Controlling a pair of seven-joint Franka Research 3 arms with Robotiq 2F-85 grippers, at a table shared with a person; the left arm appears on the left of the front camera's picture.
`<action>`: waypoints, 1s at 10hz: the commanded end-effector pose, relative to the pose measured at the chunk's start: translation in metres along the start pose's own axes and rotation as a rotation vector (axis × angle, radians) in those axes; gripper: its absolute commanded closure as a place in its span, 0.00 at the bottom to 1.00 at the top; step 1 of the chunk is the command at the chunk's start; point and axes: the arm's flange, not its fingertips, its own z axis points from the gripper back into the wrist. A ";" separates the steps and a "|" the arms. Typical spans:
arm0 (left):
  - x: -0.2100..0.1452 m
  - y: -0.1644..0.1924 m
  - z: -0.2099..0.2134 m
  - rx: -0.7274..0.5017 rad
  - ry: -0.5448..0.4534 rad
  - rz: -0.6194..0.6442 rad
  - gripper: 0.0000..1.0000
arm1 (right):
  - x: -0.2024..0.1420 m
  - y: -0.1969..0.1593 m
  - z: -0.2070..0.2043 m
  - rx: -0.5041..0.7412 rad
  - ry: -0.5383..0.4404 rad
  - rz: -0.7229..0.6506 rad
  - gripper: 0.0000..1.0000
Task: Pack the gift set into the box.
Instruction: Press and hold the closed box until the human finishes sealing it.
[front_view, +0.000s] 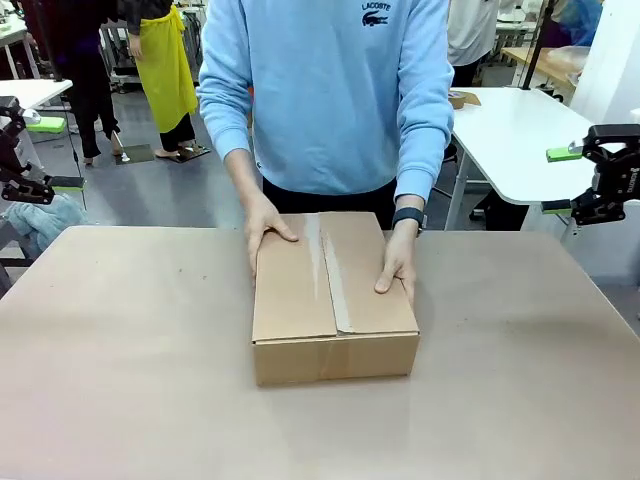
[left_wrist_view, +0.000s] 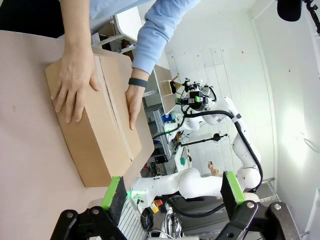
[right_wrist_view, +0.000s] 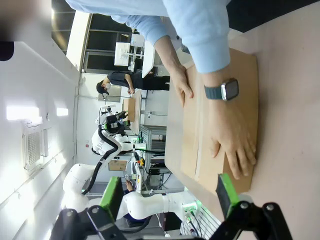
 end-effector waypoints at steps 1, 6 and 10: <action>-0.003 -0.001 0.000 0.006 0.005 0.003 0.00 | 0.000 0.003 0.002 -0.012 0.016 -0.014 0.00; -0.003 -0.001 0.000 0.006 0.005 0.003 0.00 | 0.000 0.003 0.002 -0.012 0.016 -0.014 0.00; 0.002 -0.066 -0.169 0.056 0.253 -0.678 0.00 | -0.001 0.039 -0.159 0.029 0.370 0.674 0.00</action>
